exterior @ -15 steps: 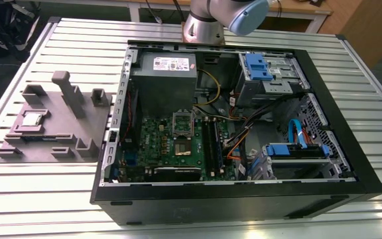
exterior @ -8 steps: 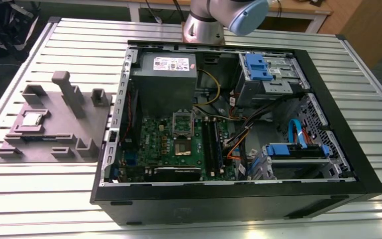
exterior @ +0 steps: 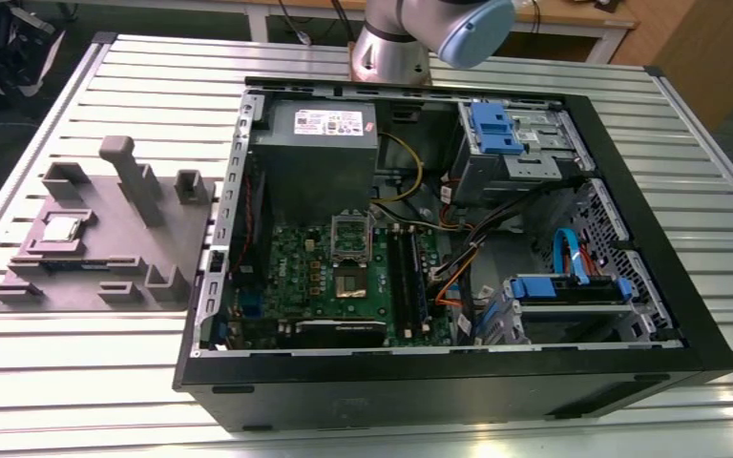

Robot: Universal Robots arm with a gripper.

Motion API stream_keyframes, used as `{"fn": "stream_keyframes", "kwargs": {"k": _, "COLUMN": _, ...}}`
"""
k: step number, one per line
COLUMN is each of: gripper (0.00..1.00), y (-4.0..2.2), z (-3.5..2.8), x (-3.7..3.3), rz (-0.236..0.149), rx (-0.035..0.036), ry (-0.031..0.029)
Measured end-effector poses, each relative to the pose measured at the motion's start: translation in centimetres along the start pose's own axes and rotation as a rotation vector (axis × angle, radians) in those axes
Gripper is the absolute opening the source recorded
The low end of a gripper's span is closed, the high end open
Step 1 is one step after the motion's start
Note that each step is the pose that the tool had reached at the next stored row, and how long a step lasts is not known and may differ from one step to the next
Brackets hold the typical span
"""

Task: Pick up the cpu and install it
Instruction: 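Reach for the cpu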

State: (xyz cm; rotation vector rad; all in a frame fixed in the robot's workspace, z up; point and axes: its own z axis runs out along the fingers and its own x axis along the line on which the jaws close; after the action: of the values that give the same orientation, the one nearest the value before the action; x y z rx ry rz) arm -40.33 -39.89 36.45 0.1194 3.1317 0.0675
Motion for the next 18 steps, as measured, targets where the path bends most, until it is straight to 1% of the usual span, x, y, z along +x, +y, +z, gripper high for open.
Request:
{"fn": "stream_keyframes", "kwargs": {"k": 5, "gripper": 0.1, "y": -0.07, "z": 0.0, "x": 0.87, "rz": 0.0, "rx": 0.0001, "ry": 0.0001}}
{"fn": "stream_keyframes", "kwargs": {"k": 11, "gripper": 0.1, "y": -0.17, "z": 0.01, "x": 2.2, "rz": 0.0, "rx": 0.0, "ry": 0.0001}}
{"fn": "stream_keyframes", "kwargs": {"k": 18, "gripper": 0.1, "y": -0.25, "z": 0.04, "x": 3.29, "rz": 0.0, "rx": 0.0, "ry": 0.0}}
